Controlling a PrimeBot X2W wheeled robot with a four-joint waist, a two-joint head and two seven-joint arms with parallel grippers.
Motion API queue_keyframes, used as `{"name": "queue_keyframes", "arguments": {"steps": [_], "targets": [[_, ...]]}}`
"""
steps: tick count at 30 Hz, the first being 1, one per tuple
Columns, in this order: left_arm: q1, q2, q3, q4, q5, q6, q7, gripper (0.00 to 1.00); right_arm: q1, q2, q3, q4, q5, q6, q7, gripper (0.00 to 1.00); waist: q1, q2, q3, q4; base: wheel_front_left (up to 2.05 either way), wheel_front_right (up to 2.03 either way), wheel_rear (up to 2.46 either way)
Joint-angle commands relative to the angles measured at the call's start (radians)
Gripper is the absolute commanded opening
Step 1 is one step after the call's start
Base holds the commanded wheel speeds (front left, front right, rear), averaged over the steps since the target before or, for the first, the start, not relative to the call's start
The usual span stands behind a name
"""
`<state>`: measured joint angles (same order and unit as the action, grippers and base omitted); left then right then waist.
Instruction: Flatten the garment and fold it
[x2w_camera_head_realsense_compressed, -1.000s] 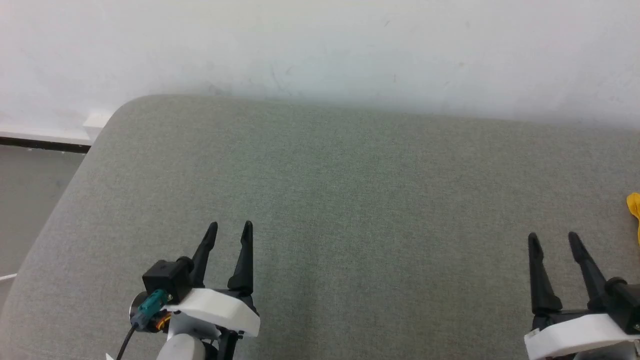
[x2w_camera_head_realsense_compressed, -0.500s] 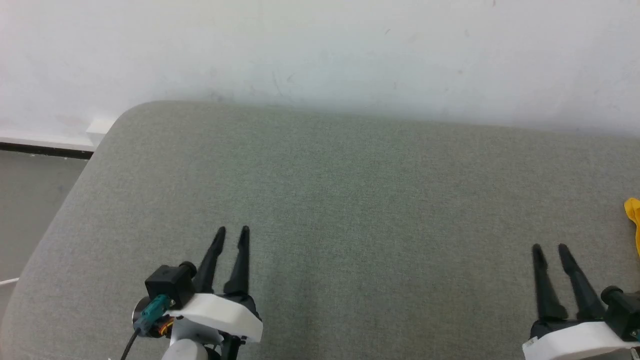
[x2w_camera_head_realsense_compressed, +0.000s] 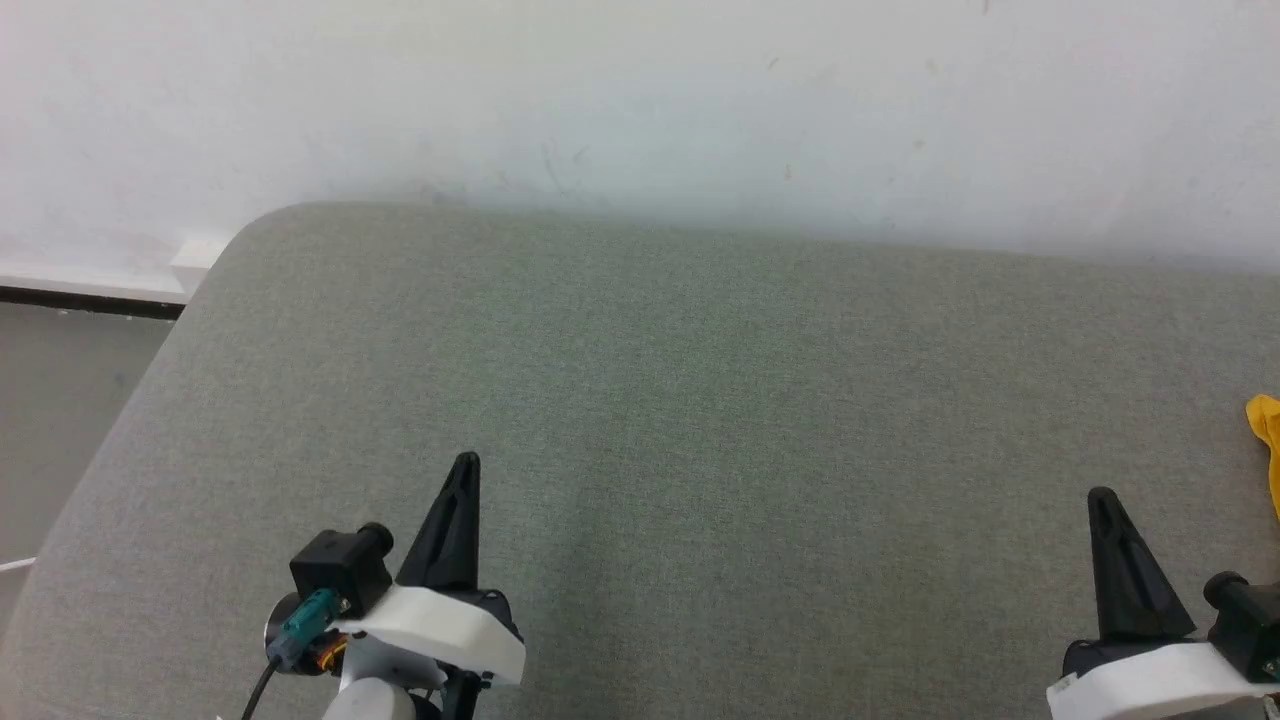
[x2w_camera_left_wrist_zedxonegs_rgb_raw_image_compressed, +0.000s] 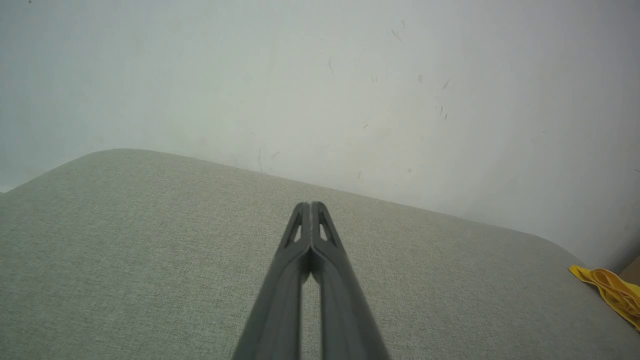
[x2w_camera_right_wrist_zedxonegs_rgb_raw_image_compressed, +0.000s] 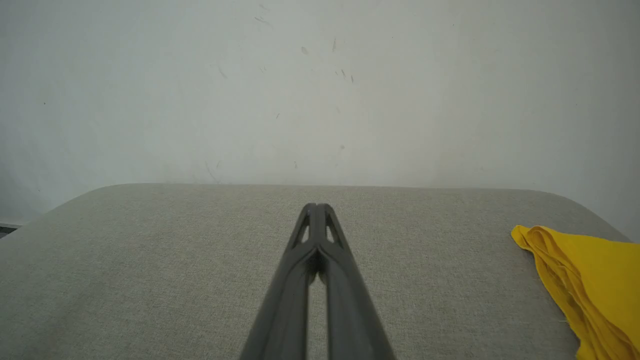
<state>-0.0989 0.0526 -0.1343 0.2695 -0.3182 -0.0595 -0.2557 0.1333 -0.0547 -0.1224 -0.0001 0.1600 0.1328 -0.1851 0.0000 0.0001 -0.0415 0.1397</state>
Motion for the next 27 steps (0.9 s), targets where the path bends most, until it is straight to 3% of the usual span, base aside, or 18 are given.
{"name": "queue_keyframes", "arguments": {"steps": [1, 27], "targets": [[0.002, 0.000, 0.002, -0.005, 0.005, 0.001, 0.004, 0.00, -0.002, 0.000, 0.002, 0.000, -0.003, 0.000, 0.003, 0.00, 0.0000, -0.0001, 0.001, -0.002, 0.00, 0.00, 0.00], [0.022, -0.001, 0.030, -0.060, 0.071, 0.013, 0.057, 0.00, -0.030, 0.001, 0.027, 0.000, -0.036, 0.000, 0.041, 0.00, 0.0000, -0.0001, 0.009, -0.031, 0.00, 0.00, 0.00]]}}
